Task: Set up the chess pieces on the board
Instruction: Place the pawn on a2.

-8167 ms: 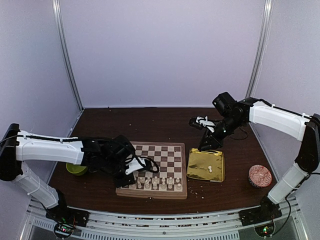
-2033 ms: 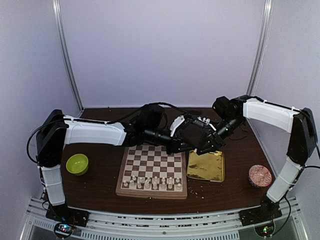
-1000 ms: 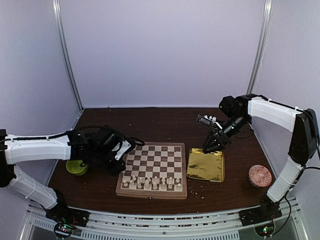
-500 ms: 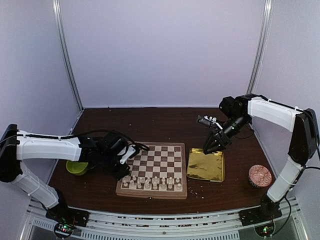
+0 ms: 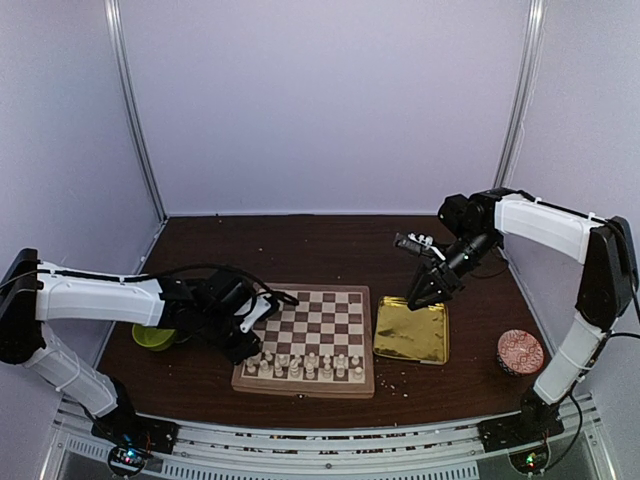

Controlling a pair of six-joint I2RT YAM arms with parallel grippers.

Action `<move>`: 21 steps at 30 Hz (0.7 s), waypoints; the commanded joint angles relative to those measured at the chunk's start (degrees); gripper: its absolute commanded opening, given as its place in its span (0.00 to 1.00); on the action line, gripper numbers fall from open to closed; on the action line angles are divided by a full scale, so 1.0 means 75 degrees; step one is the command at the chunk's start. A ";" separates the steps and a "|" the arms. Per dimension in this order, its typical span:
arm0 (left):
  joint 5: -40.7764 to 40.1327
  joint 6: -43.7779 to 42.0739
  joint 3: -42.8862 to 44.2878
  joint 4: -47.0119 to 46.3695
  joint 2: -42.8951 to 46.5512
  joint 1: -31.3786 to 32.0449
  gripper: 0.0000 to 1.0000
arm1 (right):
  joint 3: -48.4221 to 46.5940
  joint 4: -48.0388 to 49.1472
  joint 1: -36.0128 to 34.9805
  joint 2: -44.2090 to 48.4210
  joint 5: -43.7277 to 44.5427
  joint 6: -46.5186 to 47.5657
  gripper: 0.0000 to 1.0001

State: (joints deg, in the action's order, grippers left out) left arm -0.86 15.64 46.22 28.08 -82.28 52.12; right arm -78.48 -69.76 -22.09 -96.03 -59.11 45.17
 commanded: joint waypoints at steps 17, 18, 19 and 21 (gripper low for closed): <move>0.0099 0.0069 -0.0390 -0.0211 0.0710 -0.0051 0.23 | -0.0165 -0.0290 0.0052 -0.0145 -0.0005 0.0370 0.51; 0.0061 0.0050 -0.0384 -0.0217 0.0761 -0.0055 0.25 | -0.0165 -0.0296 0.0051 -0.0145 -0.0015 0.0375 0.51; 0.0006 0.0041 -0.0379 -0.0223 0.0799 -0.0058 0.26 | -0.0171 -0.0304 0.0053 -0.0135 -0.0024 0.0376 0.51; -0.0066 0.0009 -0.0314 -0.0228 0.0833 -0.0052 0.28 | -0.0177 -0.0308 0.0050 -0.0129 -0.0034 0.0376 0.51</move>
State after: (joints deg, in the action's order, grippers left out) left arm -0.84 16.23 43.51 27.46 -77.69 52.12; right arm -78.50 -71.02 -22.09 -96.49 -59.11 46.81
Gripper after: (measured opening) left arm 0.268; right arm 0.512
